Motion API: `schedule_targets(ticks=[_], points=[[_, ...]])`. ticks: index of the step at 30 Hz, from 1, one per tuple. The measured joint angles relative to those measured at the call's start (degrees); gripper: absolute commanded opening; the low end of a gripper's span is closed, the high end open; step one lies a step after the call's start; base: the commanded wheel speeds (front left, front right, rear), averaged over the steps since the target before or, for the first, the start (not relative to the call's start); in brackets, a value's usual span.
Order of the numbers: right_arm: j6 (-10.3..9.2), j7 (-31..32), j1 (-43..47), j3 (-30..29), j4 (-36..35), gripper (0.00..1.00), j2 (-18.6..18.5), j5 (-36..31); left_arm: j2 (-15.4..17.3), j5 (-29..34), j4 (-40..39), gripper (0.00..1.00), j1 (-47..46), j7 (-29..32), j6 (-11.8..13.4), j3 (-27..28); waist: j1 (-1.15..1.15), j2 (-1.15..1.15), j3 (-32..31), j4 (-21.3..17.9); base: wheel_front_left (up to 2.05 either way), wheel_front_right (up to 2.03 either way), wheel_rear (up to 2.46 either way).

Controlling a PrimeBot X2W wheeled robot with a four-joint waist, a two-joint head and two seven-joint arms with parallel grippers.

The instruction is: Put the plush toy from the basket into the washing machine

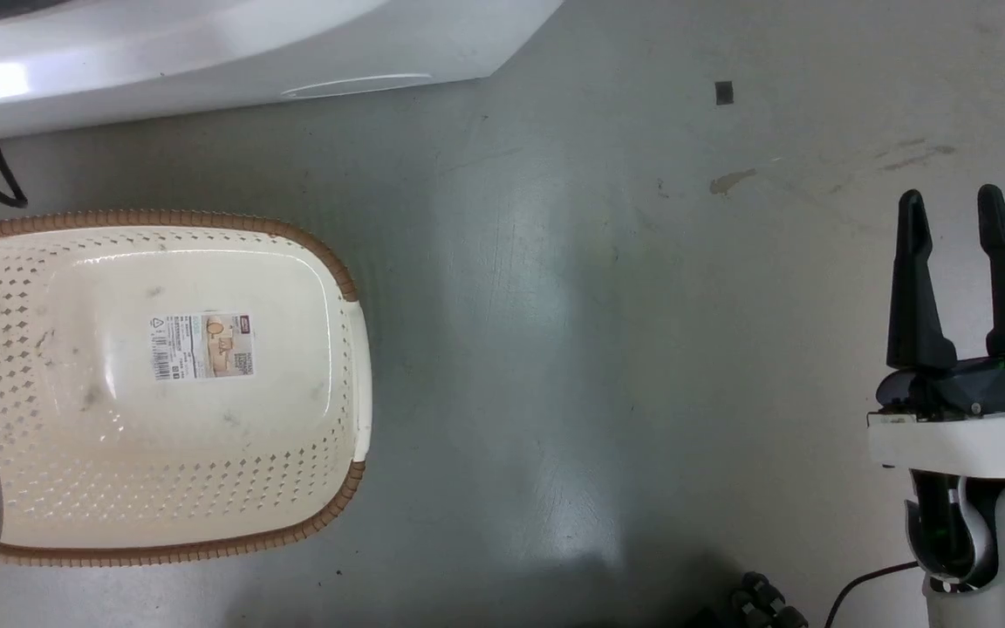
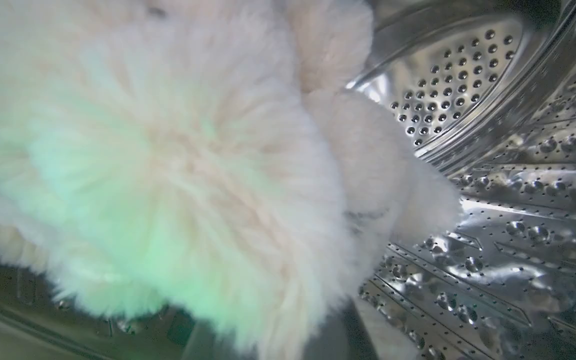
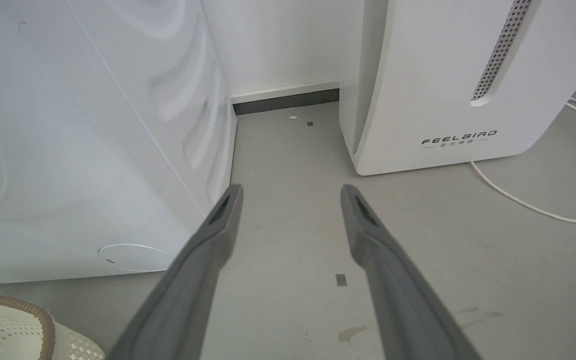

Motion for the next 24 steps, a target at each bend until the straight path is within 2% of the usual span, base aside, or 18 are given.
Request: schedule_targets(ticks=[1, 9, 15, 24], points=[[0.0, 0.0, -0.01, 0.0, 0.0, 1.0, 0.0, 0.0, -0.02, 0.24, 0.3, 1.0, -0.01, 0.01, 0.18, -0.03, 0.0, 0.0, 0.0, 0.11, 0.0, 0.0, 0.0], [0.0, -0.01, -0.34, 0.1, 0.63, 1.0, 0.0, -0.3, -1.91, 1.29, -1.69, 1.0, 3.49, -0.09, 0.79, 0.38, 0.0, 0.0, -2.8, 1.52, 0.0, 0.0, 0.0], [0.0, 0.0, -0.15, 0.36, 1.38, 1.0, 0.0, -1.18, -5.2, 1.79, -4.54, 1.0, 13.57, -0.09, 0.81, 1.13, -0.01, 0.0, -8.18, 2.93, 0.0, 0.0, 0.0], [0.0, 0.0, 2.52, -0.8, 2.04, 1.0, 0.0, -3.75, -11.82, 5.33, -16.7, 1.0, 31.38, -0.1, 1.37, 0.31, -0.01, 0.0, -17.33, 6.59, 0.0, 0.0, 0.0]])
